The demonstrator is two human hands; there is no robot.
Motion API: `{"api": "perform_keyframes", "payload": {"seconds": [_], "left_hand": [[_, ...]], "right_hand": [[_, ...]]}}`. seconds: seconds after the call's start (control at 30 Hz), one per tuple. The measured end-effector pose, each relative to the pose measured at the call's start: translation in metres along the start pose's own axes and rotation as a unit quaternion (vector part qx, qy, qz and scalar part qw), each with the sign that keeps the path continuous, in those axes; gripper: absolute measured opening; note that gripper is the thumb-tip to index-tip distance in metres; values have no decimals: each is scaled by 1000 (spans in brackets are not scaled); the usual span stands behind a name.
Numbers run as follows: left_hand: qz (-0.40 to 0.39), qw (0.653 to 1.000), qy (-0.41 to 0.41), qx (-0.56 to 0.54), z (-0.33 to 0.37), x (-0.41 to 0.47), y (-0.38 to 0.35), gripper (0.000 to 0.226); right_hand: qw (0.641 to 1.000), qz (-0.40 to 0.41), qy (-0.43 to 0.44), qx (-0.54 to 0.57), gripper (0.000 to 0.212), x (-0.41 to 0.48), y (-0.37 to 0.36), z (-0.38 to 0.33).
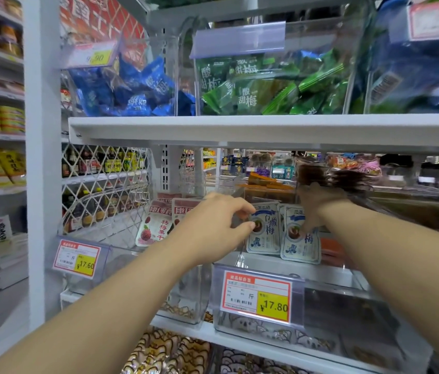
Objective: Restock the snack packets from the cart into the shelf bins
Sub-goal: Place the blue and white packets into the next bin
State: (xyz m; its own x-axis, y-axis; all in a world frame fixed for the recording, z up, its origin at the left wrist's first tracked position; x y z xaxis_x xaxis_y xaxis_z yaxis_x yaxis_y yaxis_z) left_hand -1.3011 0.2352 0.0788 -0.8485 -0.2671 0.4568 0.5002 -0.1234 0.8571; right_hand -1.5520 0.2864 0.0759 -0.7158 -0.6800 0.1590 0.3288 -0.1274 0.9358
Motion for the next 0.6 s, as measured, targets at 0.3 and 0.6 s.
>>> {"api": "perform_keyframes", "payload": {"seconds": [0.3, 0.6], "left_hand": [[16, 999, 19, 33, 5, -14, 9, 32], [91, 995, 43, 6, 19, -129, 47, 23]], "right_hand": [[973, -15, 159, 168, 84, -63, 33, -40], [847, 172, 370, 340, 40, -228, 102, -97]]}}
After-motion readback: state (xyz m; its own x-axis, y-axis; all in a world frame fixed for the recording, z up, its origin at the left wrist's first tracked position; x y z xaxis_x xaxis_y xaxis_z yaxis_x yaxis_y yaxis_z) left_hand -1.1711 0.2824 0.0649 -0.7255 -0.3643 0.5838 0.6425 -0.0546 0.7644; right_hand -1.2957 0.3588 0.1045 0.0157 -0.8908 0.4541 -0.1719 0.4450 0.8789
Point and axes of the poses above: each hand's wrist, its own x-axis towards the middle knuckle, its own y-axis out of the back of the hand, z = x × y, the point moved 9 cm from there along x, towards the middle knuckle, and after that the axes turned 5 degrees about -z, right-handed, at the moved point
